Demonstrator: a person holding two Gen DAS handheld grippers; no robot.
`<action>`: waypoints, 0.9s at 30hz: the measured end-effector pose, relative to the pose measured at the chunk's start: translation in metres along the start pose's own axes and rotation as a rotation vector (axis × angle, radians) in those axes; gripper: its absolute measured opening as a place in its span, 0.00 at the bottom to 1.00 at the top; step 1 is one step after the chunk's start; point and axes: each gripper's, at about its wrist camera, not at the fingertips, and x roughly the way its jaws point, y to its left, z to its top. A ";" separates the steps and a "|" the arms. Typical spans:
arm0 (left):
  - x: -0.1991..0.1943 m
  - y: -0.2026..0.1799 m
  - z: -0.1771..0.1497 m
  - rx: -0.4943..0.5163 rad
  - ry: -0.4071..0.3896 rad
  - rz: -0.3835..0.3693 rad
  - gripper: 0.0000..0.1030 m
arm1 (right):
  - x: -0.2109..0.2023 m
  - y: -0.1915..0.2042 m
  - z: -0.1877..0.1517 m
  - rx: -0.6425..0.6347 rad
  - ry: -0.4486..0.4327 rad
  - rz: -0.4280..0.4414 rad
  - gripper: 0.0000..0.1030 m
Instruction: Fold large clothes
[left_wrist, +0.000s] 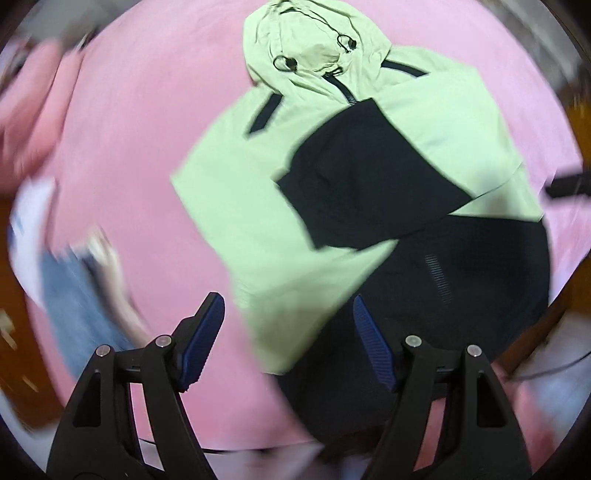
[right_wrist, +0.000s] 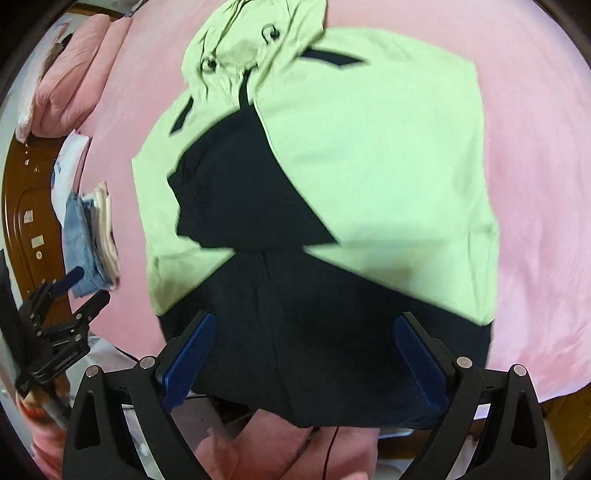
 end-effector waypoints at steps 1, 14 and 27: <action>-0.004 0.014 0.017 0.042 0.005 0.030 0.68 | -0.009 0.003 0.014 0.015 0.016 0.013 0.95; -0.020 0.192 0.244 -0.379 -0.034 -0.208 0.75 | -0.147 0.044 0.268 0.135 -0.126 -0.035 0.98; 0.044 0.274 0.326 -0.885 -0.512 -0.466 0.75 | -0.151 -0.003 0.447 0.146 -0.473 0.186 0.98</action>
